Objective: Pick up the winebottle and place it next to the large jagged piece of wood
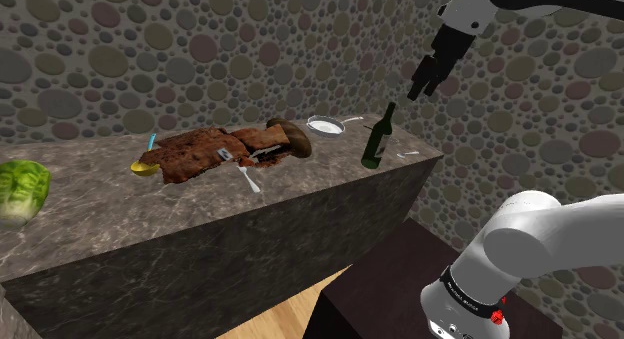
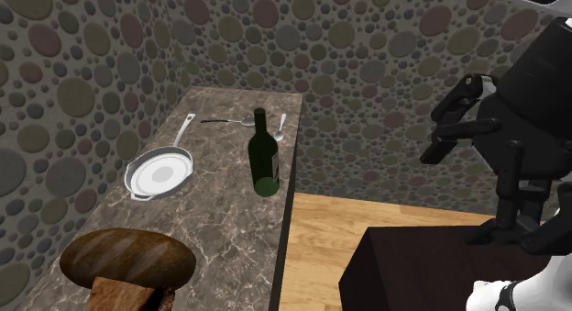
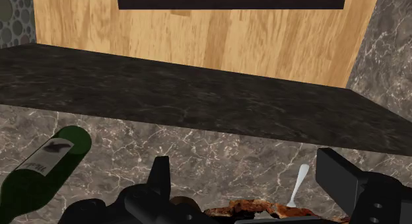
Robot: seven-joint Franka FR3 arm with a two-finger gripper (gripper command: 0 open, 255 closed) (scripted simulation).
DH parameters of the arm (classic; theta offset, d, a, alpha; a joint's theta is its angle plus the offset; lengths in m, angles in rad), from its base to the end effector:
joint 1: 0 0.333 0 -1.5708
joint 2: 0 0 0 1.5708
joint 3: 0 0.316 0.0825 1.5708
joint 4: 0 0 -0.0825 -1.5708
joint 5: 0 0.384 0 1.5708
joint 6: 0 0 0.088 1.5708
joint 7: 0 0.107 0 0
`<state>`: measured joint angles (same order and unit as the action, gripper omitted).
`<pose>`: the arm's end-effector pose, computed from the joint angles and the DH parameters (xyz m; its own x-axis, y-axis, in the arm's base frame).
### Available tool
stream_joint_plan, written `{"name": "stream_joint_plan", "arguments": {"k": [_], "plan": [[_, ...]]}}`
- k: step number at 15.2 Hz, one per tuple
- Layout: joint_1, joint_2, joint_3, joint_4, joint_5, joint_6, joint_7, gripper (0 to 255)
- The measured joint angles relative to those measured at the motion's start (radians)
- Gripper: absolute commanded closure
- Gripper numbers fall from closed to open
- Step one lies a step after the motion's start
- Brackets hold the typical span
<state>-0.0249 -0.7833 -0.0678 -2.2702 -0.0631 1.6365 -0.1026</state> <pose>0.3122 -0.0438 0.6360 0.9890 0.0275 0.1455 0.0233 -0.9993 0.0301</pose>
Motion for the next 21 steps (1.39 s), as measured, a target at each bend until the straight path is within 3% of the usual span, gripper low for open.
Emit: {"name": "stream_joint_plan", "arguments": {"k": [6,13,21], "plan": [[-0.017,0.094,-0.079,0.028,-0.030,0.064,-0.073,0],[-0.032,0.291,-0.201,0.118,-0.042,0.167,-0.192,0],[-0.040,0.567,-0.334,0.286,0.021,0.257,-0.346,0]]}}
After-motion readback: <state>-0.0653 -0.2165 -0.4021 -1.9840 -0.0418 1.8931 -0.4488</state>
